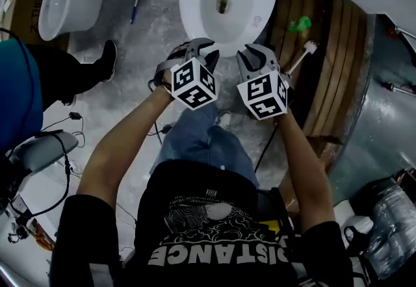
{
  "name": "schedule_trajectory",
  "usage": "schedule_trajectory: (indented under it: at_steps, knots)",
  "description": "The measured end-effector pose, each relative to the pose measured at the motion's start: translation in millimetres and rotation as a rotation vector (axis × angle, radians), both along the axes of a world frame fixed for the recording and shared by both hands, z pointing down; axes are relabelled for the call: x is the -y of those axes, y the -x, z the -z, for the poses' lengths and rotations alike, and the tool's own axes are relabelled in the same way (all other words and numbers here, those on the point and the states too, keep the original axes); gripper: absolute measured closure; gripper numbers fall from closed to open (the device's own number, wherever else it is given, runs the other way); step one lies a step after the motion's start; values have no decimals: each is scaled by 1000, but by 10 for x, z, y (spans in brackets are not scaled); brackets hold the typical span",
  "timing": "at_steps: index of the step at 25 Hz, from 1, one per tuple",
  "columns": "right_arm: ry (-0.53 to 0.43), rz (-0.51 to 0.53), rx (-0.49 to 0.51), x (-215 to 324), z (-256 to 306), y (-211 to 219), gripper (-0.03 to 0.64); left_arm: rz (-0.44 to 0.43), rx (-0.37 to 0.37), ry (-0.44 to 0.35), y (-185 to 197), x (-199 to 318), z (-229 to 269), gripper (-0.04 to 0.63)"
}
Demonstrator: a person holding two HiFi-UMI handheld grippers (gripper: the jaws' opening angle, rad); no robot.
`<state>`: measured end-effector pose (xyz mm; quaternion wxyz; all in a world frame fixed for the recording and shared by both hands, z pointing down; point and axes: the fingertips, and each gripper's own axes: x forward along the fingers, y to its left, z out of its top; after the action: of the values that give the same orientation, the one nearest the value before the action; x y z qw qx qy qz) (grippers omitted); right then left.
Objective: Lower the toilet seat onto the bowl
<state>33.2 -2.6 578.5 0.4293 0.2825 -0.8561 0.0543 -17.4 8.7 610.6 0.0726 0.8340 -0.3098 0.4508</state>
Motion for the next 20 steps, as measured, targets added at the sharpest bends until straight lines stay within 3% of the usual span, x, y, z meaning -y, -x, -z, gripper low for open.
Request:
schedule_trajectory:
  at_steps: [4,9,20]
  knots:
    - [-27,-102,106,-36,496,10,538,117,-103,-40,-57,4,531,503]
    - [-36,-246,225,-176,980,-55,554,194,-187,-99,-145,-104,1095,533]
    - [-129,-280,383,-645,1904,-198,589,373,-390,-174,-364,-573,2079,569]
